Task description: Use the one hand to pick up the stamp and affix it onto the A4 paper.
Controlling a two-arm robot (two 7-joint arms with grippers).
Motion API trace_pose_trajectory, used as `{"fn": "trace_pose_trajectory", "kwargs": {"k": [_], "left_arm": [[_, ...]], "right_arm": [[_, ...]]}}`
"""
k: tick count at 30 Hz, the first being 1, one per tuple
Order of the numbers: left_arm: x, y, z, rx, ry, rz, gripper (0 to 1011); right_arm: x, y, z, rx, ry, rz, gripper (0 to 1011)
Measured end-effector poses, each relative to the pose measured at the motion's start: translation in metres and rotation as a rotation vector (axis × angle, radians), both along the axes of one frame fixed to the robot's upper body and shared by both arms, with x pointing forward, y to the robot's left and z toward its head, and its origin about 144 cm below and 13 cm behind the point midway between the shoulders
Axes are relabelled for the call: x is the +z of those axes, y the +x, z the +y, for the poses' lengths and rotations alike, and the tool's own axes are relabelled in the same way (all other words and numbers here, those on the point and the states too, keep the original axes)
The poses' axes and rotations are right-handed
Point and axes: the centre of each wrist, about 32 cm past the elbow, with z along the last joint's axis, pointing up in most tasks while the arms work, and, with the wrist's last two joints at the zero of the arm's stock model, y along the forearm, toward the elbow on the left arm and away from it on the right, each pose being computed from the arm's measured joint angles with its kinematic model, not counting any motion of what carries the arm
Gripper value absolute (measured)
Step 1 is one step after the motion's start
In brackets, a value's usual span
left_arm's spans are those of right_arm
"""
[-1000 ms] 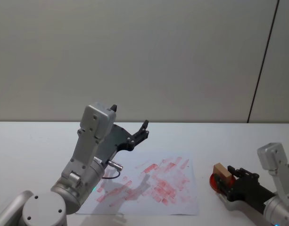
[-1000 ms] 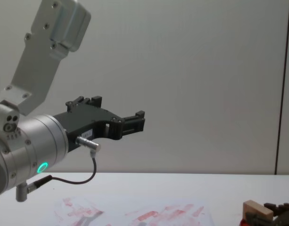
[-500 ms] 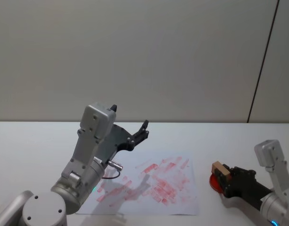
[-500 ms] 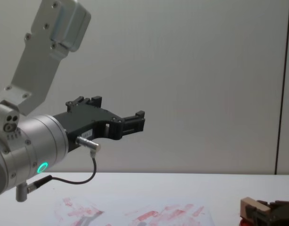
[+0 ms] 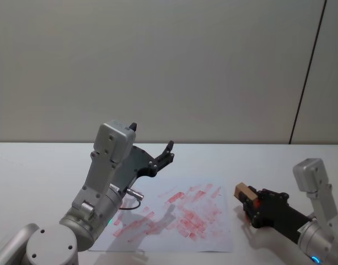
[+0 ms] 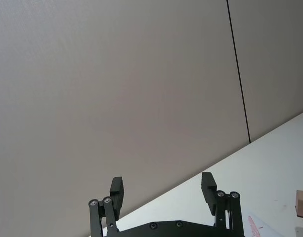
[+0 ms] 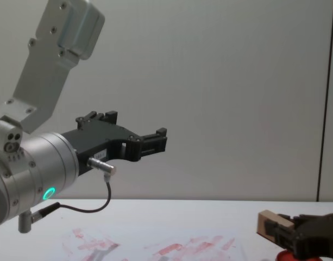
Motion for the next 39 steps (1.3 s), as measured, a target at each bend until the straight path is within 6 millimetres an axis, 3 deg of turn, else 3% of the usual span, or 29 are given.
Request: {"fn": "trace_pose_trajectory", "kwargs": {"k": [12,39], "left_arm": [[0.000,0.000,0.000,0.000,0.000,0.000,1002],[0.000,0.000,0.000,0.000,0.000,0.000,1002]], "right_arm": [[0.003,-0.008,0.012,0.087,0.004,-0.008,217],[-0.016,-0.019,0.021,0.169,-0.055,0.046,217]]}}
